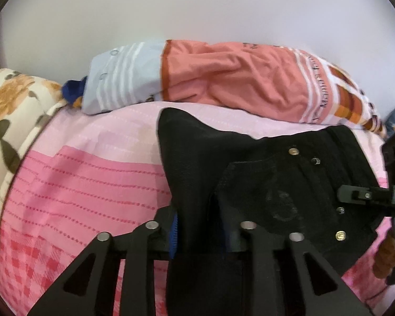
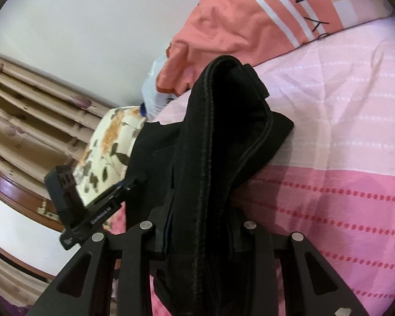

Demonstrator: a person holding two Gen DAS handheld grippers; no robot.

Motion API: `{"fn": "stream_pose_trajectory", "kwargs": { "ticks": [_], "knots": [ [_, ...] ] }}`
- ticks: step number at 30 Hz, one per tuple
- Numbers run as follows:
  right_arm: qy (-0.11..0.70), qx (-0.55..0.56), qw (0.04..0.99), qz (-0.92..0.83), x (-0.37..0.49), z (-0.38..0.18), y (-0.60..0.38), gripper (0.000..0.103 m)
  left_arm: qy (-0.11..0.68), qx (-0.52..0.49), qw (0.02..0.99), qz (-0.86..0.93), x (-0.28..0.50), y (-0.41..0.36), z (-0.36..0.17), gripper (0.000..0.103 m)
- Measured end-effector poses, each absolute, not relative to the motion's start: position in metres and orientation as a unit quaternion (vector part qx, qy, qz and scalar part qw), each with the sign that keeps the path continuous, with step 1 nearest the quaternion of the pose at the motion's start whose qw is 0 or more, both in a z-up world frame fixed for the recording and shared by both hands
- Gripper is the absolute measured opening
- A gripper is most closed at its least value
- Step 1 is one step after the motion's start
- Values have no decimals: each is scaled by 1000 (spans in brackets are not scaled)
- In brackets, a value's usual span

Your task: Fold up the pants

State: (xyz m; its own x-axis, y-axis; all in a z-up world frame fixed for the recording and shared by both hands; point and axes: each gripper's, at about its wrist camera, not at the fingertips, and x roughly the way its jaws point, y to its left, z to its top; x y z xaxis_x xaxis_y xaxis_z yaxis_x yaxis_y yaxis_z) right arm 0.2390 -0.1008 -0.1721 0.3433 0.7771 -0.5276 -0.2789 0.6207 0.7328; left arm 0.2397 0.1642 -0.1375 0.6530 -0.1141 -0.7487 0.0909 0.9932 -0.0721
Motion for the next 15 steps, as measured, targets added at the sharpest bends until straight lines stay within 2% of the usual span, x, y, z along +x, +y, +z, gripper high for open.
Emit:
{"fn": "stream_pose_trajectory", "kwargs": {
  "ticks": [2,3,4,5,9,10,11,13,15],
  "knots": [
    [459,249,787,328,237,-171,-98,37,407,-2,913,-29,239,166,-140,43],
    [460,233,797,315,236,-171,-96,46,405,3,914,-17,238,166,-141,47],
    [459,216,810,295,233,-170,-96,52,403,8,915,-6,236,167,-142,58],
    [454,209,820,279,230,-168,-98,52,399,9,917,-1,235,169,-141,69],
    [360,201,886,214,192,-130,-109,54,366,14,930,31,218,169,-130,81],
    [347,189,894,210,183,-122,-106,62,358,11,933,34,214,168,-126,86],
    [330,167,906,205,169,-109,-97,67,353,8,935,33,210,168,-123,88],
    [305,136,919,207,148,-95,-81,85,342,0,939,35,203,166,-114,88],
    [288,109,931,197,131,-87,-71,93,333,-1,942,45,197,161,-106,89]
  ]
}}
